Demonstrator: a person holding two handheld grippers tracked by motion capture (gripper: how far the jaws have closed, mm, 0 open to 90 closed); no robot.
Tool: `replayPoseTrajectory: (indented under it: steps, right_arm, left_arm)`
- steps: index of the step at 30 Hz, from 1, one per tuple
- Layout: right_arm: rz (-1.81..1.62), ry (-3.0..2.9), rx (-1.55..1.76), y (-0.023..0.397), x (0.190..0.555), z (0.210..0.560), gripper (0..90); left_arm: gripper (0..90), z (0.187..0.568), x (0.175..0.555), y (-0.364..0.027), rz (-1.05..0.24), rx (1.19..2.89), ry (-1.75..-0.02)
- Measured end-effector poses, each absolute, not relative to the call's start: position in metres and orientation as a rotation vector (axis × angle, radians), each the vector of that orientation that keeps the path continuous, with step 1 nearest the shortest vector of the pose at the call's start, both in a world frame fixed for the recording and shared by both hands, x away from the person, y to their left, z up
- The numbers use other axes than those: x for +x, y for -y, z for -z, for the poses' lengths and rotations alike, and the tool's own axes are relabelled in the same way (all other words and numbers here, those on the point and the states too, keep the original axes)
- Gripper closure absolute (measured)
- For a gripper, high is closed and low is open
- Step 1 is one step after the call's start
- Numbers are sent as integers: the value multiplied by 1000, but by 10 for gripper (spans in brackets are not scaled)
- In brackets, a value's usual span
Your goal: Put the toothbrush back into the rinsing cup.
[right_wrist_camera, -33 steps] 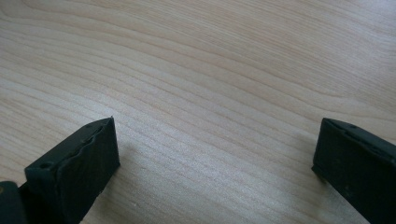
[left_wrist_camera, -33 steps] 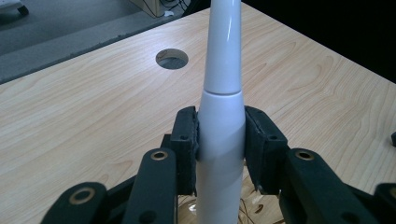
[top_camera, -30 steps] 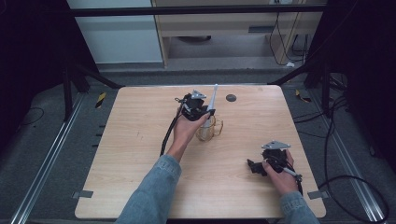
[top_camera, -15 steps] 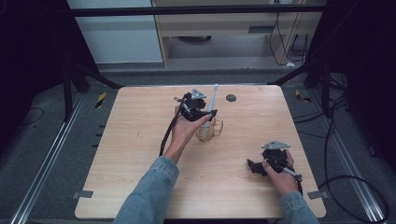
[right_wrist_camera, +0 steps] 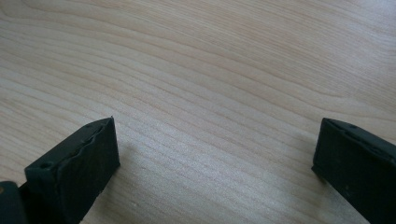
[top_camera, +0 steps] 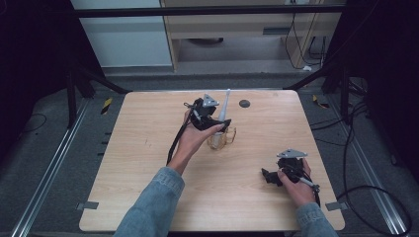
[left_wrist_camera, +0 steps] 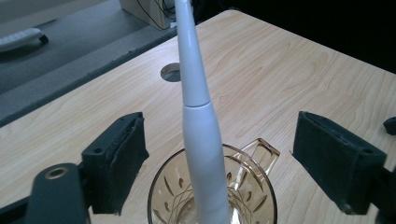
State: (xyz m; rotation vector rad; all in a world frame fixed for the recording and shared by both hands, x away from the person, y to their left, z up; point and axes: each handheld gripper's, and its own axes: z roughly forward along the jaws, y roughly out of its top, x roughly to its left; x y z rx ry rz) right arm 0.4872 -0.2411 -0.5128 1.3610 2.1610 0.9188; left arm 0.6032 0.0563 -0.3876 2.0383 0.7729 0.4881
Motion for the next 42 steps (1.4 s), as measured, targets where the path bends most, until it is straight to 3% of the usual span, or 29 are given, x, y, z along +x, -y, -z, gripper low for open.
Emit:
replayPoseTrajectory:
  steps: [15, 24, 42]
  right_arm:
    - [-922, -2161, 1362, 241, 487, 513, 4]
    - [-922, -2161, 1362, 241, 487, 513, 4]
    - [-920, -2161, 1361, 241, 487, 513, 3]
  left_arm:
    - [51, 381, 592, -60, -456, 2015, -726]
    - [54, 373, 584, -64, -501, 2005, -695]
    - [52, 368, 565, -90, -469, 1972, -671]
